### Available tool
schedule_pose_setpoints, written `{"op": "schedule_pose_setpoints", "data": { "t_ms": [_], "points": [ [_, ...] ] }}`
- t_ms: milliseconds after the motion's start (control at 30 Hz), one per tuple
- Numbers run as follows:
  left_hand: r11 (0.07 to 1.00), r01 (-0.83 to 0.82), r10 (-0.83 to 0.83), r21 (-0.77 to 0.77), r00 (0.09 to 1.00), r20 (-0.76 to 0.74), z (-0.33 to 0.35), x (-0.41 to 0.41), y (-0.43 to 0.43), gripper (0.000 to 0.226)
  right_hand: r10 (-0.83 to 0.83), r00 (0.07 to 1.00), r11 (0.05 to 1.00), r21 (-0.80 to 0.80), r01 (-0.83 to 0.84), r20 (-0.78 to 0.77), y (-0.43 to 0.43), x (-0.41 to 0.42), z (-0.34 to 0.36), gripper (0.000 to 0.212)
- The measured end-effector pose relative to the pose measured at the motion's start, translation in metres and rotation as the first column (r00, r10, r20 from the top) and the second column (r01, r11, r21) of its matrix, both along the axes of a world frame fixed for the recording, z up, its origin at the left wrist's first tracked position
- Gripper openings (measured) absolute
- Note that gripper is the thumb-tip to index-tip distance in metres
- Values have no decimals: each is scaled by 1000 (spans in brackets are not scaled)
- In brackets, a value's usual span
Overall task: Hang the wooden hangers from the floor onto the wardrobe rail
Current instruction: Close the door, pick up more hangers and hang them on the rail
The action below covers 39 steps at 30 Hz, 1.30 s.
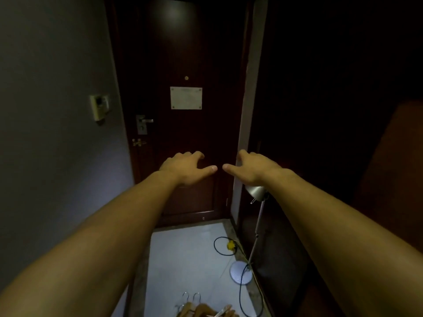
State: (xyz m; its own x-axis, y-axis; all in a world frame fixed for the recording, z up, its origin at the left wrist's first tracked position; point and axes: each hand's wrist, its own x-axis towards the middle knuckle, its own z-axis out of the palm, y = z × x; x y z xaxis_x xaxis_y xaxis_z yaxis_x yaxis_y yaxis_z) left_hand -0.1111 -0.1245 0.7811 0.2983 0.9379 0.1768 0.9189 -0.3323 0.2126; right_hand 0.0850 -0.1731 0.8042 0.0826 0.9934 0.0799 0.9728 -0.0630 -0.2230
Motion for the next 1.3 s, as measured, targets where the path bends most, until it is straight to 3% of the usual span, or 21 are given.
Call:
{"op": "schedule_pose_setpoints", "data": {
  "t_ms": [433,700,967,1300],
  "points": [
    [987,-48,42,-156,998,-44,-84,-10,53,85,90,995,982,-162,-94,-31,70,-20,-77,83],
    [939,-195,213,-285,976,34,-125,5,98,90,187,981,949,-247,-194,-52,143,7,-119,77],
    [882,-286,316,-374,948,20,-160,10,119,86,275,952,895,-326,-305,-138,183,1,-160,76],
    [816,-332,373,-473,928,-8,-231,-13,141,82,357,932,851,-388,-353,-63,209,-33,-225,75]
  ]
}}
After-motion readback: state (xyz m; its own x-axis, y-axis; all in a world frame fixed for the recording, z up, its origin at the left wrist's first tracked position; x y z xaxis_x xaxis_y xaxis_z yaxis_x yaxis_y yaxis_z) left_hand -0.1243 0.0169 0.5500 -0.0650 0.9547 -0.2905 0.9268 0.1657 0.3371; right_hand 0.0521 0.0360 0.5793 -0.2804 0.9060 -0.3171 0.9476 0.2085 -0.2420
